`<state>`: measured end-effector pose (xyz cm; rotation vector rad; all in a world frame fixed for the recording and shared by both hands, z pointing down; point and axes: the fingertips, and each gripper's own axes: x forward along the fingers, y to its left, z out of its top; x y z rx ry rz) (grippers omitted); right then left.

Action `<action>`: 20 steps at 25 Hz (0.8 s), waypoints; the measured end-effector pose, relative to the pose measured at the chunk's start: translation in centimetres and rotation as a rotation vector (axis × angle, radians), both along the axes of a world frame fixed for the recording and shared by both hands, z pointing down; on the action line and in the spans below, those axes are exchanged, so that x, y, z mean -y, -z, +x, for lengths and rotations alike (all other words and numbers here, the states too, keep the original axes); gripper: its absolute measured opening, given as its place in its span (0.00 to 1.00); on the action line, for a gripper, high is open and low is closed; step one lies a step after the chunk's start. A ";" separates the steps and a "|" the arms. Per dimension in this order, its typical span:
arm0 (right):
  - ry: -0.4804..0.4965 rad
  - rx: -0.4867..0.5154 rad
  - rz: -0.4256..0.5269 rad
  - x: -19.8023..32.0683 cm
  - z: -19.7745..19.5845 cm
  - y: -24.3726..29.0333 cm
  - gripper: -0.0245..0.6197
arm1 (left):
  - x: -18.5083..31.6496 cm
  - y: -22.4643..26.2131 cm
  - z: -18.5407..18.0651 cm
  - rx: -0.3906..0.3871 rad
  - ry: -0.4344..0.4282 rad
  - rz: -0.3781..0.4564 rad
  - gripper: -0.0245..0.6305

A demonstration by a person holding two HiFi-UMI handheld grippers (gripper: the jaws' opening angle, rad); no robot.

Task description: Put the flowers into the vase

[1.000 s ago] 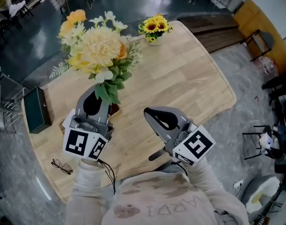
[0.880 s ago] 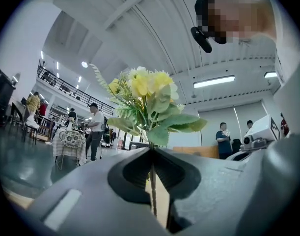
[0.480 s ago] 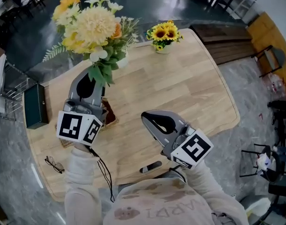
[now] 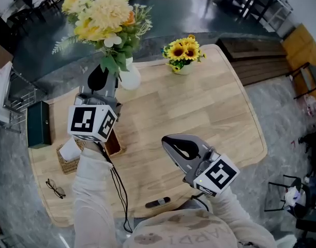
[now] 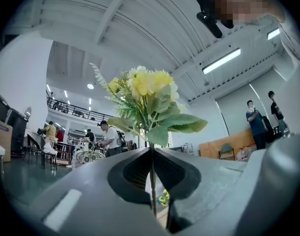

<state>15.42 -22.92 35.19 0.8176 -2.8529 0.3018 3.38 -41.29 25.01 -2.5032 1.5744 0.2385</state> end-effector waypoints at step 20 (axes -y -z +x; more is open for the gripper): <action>-0.041 -0.019 -0.090 4.6 4.0 -4.0 0.08 | 11.2 -4.3 0.5 0.010 0.130 0.021 0.06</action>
